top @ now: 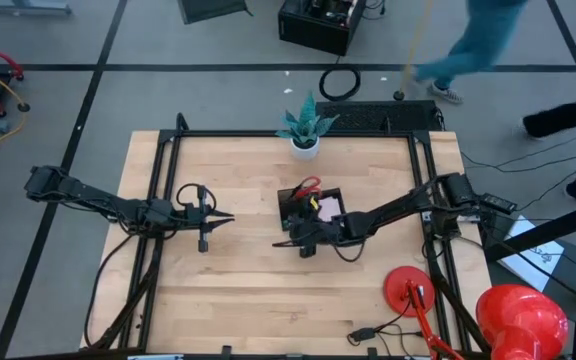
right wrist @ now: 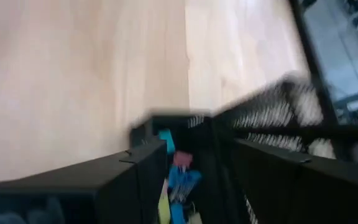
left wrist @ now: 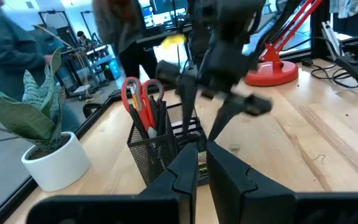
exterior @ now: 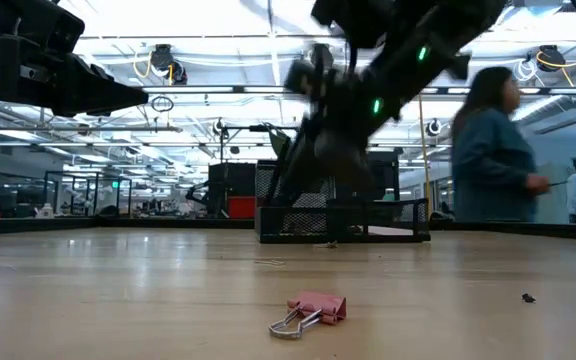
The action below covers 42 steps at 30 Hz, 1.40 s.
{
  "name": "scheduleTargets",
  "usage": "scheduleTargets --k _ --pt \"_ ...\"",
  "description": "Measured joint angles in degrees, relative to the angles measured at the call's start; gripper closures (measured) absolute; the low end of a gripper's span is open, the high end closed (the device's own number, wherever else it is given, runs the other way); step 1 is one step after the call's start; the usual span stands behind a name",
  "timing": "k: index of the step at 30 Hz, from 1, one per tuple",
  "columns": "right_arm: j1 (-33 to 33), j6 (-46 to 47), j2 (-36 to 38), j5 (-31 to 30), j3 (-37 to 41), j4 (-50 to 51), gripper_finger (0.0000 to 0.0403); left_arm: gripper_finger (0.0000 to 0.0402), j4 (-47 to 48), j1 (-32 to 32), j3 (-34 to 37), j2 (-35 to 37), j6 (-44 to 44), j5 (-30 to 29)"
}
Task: Pick and place office supplies into organizer
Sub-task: Put the green binder clip into the black desk organizer
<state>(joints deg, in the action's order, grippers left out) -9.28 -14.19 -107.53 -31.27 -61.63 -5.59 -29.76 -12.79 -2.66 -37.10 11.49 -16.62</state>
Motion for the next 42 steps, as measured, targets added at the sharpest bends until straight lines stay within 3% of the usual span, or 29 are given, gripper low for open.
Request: scheduleTargets --k 7,13,20,28,39,42 --pt "-4.2 2.66 6.94 0.13 0.0 0.13 0.0237 0.036 0.01 0.0 0.0 -0.02 -0.05 0.0" --pt "-5.43 13.65 8.63 11.74 -0.04 3.19 0.0238 0.036 0.0 -0.01 0.0 -0.02 -1.16 0.02" --pt "-5.86 19.64 5.4 11.76 -0.02 11.66 0.024 0.036 0.04 0.0 0.0 -0.02 -1.81 0.02" --pt "-5.84 22.58 2.6 11.61 0.02 14.52 0.0243 0.036 0.07 0.0 0.0 0.0 -1.49 0.02" --pt "-3.69 23.96 2.58 12.24 5.23 8.8 0.0242 0.036 0.97 0.0 0.0 -0.01 -1.32 0.02" --pt "-2.93 23.4 2.54 15.67 6.78 5.25 0.0242 0.036 0.98 0.01 0.0 -0.02 -1.31 0.02"
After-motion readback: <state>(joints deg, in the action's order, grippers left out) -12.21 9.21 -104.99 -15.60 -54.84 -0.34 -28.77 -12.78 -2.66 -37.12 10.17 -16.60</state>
